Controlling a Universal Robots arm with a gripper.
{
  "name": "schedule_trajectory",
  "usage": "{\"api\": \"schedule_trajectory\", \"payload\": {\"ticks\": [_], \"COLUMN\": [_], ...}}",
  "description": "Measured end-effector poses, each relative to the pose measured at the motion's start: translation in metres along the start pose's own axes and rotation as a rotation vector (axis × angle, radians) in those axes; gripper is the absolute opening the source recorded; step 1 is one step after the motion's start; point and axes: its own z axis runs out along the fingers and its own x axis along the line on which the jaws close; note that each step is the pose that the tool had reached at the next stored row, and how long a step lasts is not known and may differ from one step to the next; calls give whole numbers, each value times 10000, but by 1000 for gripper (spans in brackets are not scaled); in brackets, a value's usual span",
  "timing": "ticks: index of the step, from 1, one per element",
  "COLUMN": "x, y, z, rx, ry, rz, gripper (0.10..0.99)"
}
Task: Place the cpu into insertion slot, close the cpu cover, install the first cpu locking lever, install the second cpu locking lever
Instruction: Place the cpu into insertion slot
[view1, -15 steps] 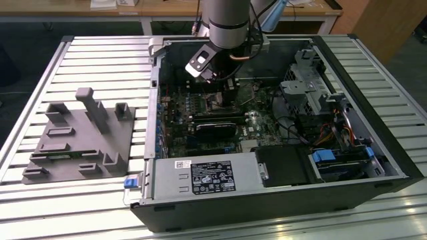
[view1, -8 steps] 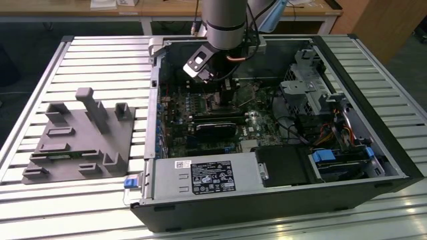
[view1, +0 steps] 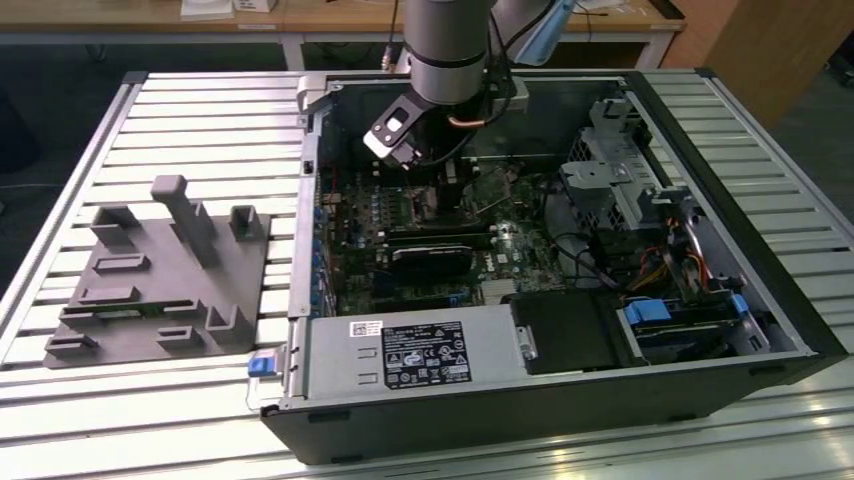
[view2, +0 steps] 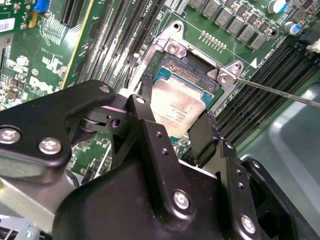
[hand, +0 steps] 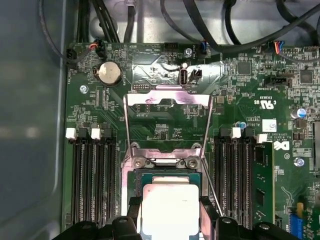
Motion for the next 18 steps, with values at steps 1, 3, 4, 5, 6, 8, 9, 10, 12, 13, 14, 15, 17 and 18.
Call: {"api": "schedule_trajectory", "payload": {"ticks": [1, 3, 4, 5, 6, 8, 9, 10, 12, 13, 14, 15, 17, 18], "x": [0, 0, 0, 0, 0, -2, -2, -3, -4, -3, -2, -3, -3, -3], "y": [-1, -4, -4, -4, -4, -5, -6, -6, -9, -9, -10, -11, -14, -15], "z": [10, 15, 15, 15, 17, 33, 41, 49, 63, 71, 78, 86, 102, 111], "rx": [0, 1, 0, 0, -1, -2, -1, 0, 1, 1, 0, 0, 1, 1], "ry": [-2, -5, -5, -5, -4, 5, 9, 26, 75, 97, 108, 113, 113, 114], "rz": [41, 78, 79, 80, 80, 82, 77, 61, 13, -11, -26, -35, -40, -40], "gripper": [541, 541, 541, 541, 541, 541, 541, 541, 541, 541, 541, 541, 541, 541]}}
